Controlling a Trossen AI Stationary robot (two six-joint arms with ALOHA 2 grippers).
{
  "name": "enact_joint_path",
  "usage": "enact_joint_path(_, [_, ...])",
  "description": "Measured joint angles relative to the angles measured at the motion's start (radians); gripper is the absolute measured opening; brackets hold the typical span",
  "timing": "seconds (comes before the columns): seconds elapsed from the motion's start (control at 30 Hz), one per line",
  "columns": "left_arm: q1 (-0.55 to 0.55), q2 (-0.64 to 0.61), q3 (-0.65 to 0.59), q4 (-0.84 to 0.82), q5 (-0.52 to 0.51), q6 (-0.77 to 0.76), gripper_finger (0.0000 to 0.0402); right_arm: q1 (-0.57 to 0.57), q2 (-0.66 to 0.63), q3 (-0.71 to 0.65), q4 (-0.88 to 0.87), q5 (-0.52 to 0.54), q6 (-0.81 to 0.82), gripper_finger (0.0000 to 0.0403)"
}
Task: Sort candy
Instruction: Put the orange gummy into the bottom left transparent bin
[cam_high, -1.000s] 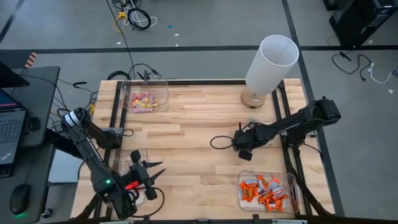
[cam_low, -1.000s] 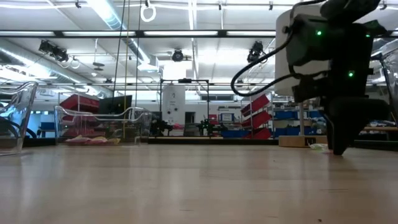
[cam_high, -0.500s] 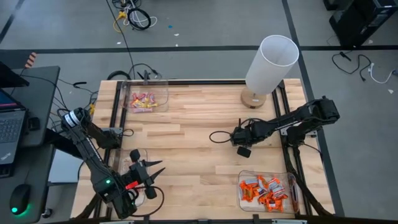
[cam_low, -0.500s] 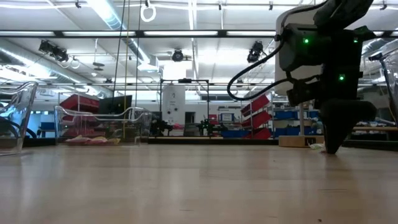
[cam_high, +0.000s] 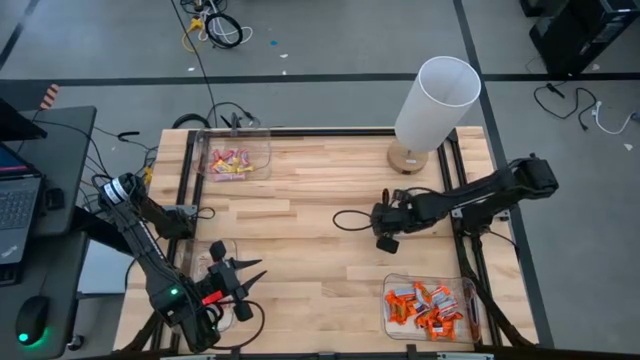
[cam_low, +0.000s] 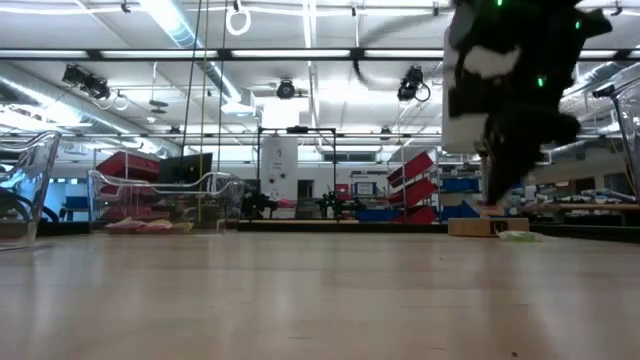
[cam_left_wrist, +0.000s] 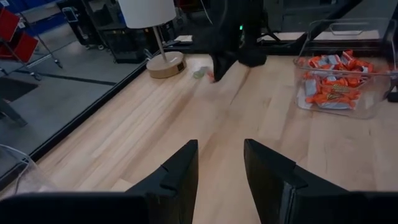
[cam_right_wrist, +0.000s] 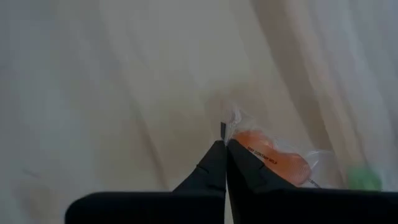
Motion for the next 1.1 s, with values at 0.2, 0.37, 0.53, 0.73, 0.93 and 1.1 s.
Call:
enact_joint_path(0.2, [0.003, 0.015, 0.000, 0.074, 0.000, 0.075, 0.0132, 0.047, -0.114, 0.005, 0.272, -0.009, -0.094, 0.0000])
enact_joint_path(0.37, [0.020, 0.068, 0.000, 0.218, -0.003, 0.276, 0.0132, 0.063, -0.150, 0.006, 0.522, -0.133, -0.189, 0.0000])
enact_joint_path(0.53, [0.048, 0.113, 0.000, 0.323, -0.013, 0.452, 0.0132, 0.064, -0.114, 0.006, 0.799, -0.330, -0.256, 0.0000])
enact_joint_path(0.73, [0.099, 0.144, 0.000, 0.367, -0.029, 0.533, 0.0132, 0.071, 0.021, 0.006, 1.197, -0.593, -0.258, 0.0000])
enact_joint_path(0.93, [0.135, 0.145, 0.000, 0.569, 0.000, 0.811, 0.0132, 0.075, 0.180, 0.006, 1.516, -0.739, -0.127, 0.0000])
enact_joint_path(1.1, [0.184, 0.145, 0.000, 0.795, 0.163, 1.070, 0.0132, 0.082, 0.275, 0.006, 1.679, -0.794, -0.034, 0.0000])
